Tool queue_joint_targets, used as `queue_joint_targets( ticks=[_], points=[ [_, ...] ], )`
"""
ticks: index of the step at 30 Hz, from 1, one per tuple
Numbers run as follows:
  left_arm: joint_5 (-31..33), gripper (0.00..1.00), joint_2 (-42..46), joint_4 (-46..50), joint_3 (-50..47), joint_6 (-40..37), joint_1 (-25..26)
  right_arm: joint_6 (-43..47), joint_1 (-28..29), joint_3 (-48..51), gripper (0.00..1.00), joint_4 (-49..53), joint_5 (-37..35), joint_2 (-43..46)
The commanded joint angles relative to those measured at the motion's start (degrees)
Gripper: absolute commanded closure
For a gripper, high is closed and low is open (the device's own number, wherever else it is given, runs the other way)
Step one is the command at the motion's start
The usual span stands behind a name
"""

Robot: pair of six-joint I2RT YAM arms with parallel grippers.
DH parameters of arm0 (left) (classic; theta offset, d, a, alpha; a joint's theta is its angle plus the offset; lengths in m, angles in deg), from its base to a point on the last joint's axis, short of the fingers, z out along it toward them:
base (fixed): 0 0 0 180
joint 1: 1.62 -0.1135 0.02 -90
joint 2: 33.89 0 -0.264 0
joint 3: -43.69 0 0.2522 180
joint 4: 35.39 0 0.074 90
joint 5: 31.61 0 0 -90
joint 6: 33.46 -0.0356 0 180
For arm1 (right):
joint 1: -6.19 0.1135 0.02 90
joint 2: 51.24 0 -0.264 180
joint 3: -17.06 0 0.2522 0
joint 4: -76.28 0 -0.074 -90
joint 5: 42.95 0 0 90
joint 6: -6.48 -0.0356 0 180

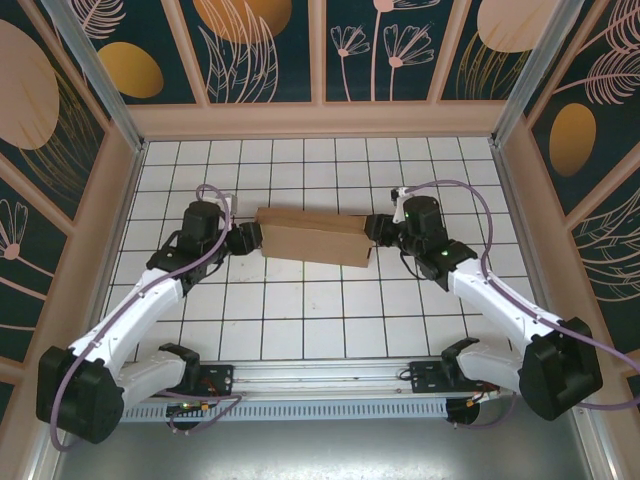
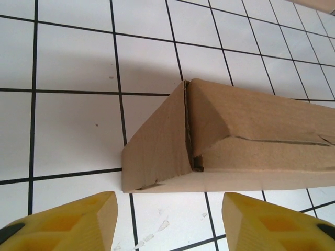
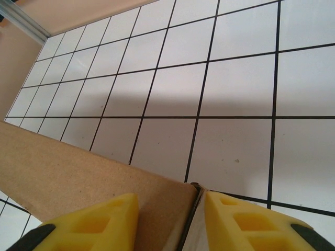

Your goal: Fold the paper box

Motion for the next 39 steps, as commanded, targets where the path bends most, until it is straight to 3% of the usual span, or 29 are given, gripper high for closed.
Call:
queue_joint_targets(
  ticks=[1, 6, 14, 21, 30, 39],
  points=[
    [-0.1, 0.46, 3.54, 3.43, 1.48, 0.92, -0.14, -0.11, 0.4, 2.34, 0.62, 1.94, -3.13, -0.28],
    [0.25, 0.47, 6.72, 2.59, 4.85, 2.57, -0.25, -0.18, 0.58, 2.84, 0.61, 1.55, -2.77, 0.11],
    [-1.71, 0.43, -1.49, -3.47, 7.29, 4.33, -0.23, 0.0, 0.84, 2.31, 0.61, 2.04, -2.46, 0.4],
    [-0.8, 0.45, -7.18, -9.71, 1.71, 5.5, -0.62, -0.09, 1.0, 3.79, 0.62, 1.84, -2.42, 0.39],
    [-0.12, 0.54, -4.02, -19.41, -14.48, 15.75, -0.78, -3.07, 2.51, 10.36, 0.59, -1.12, -4.34, 0.69],
    [-1.5, 0.69, -8.32, -23.67, -16.93, 18.48, -0.81, -7.93, 4.53, 14.87, 0.68, -4.5, -6.82, -2.64]
  ],
)
